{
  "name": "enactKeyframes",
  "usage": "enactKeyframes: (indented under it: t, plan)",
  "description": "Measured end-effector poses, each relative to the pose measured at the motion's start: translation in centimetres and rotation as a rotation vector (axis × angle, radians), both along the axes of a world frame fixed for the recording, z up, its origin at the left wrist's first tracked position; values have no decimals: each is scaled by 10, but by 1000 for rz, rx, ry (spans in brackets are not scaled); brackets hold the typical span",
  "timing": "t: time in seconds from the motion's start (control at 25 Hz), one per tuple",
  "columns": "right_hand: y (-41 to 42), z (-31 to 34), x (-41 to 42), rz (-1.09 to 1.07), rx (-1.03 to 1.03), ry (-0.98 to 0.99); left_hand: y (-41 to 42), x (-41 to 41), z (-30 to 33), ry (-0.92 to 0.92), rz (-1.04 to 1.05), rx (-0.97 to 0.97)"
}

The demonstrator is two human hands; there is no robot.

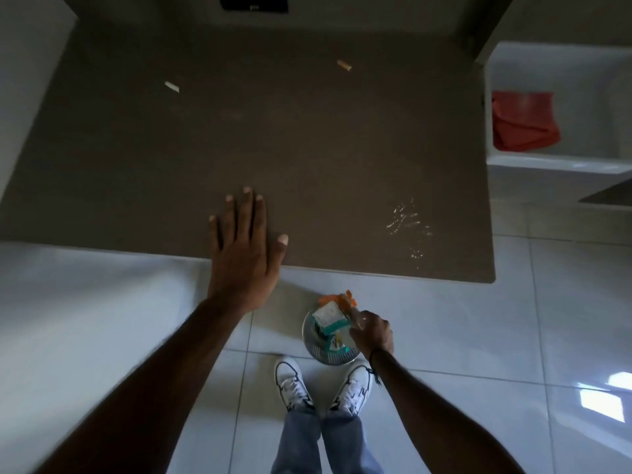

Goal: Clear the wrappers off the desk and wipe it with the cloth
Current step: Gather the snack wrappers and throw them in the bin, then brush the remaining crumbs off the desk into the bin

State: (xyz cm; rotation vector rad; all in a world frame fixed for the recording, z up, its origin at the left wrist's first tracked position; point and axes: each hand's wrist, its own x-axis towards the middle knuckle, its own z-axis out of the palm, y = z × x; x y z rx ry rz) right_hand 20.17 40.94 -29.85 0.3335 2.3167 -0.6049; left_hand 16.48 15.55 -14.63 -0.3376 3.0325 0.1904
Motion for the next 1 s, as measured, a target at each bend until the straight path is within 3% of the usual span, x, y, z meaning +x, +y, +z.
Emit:
enactKeyframes:
  t: [0.28,0.44,0.6,0.76,1.0]
  plan:
    - [3,94,10,88,-157,189,4,-1,22,-99,24,67]
    - [-18,172,-13,270,-266,533,1,-5,36,-163,40,147]
    - [-62,233,-80,335,-353,783,-16,-5,52,-97,-42,121]
    - [-109,262,-174,304,-235,789,-63,-45,64,-56,63,119]
    - [-161,255,-302,269,100,620,-176,-144,75,-62,158,193]
